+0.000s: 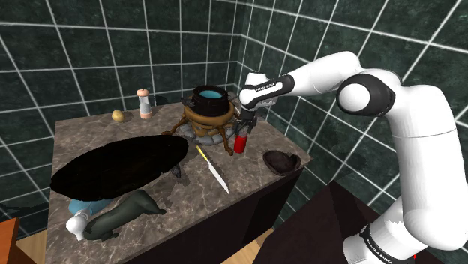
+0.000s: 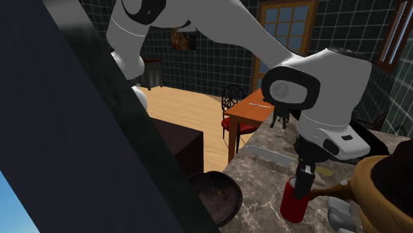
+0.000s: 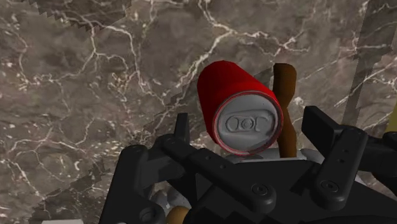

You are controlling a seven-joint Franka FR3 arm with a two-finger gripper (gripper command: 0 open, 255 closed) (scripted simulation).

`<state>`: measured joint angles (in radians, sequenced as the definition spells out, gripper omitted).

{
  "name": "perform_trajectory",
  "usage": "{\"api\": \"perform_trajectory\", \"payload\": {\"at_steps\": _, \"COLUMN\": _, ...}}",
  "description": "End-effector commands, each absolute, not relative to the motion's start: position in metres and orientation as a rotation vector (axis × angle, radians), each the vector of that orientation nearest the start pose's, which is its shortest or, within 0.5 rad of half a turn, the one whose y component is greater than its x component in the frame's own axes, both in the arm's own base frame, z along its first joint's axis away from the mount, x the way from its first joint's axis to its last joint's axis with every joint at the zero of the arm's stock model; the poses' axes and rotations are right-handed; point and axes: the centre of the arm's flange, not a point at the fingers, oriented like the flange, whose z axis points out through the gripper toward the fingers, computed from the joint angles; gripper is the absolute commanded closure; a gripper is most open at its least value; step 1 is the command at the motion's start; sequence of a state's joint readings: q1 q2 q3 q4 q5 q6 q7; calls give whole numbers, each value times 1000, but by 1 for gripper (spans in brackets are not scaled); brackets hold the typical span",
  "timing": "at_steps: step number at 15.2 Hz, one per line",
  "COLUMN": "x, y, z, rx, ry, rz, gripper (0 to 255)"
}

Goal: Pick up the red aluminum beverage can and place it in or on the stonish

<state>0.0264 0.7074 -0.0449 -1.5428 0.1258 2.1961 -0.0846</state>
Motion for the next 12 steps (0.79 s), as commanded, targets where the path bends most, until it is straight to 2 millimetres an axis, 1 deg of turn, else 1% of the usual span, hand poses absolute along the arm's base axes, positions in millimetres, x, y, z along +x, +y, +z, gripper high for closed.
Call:
{"api": "perform_trajectory", "payload": {"at_steps": 1, "x": 701, "y": -3, "z": 221, "rx": -3068, "ry": 0, "rz": 74, "gripper": 0}}
{"api": "perform_trajectory", "payload": {"at_steps": 4, "x": 701, "y": -2, "z": 208, "rx": -3068, "ry": 0, "rz": 74, "gripper": 0}}
{"api": "perform_trajectory", "payload": {"at_steps": 11, "x": 701, "y": -2, "z": 208, "rx": -3068, "ry": 0, "rz": 74, "gripper": 0}}
{"api": "perform_trajectory", "payload": {"at_steps": 12, "x": 701, "y": -2, "z": 208, "rx": -3068, "ry": 0, "rz": 74, "gripper": 255}}
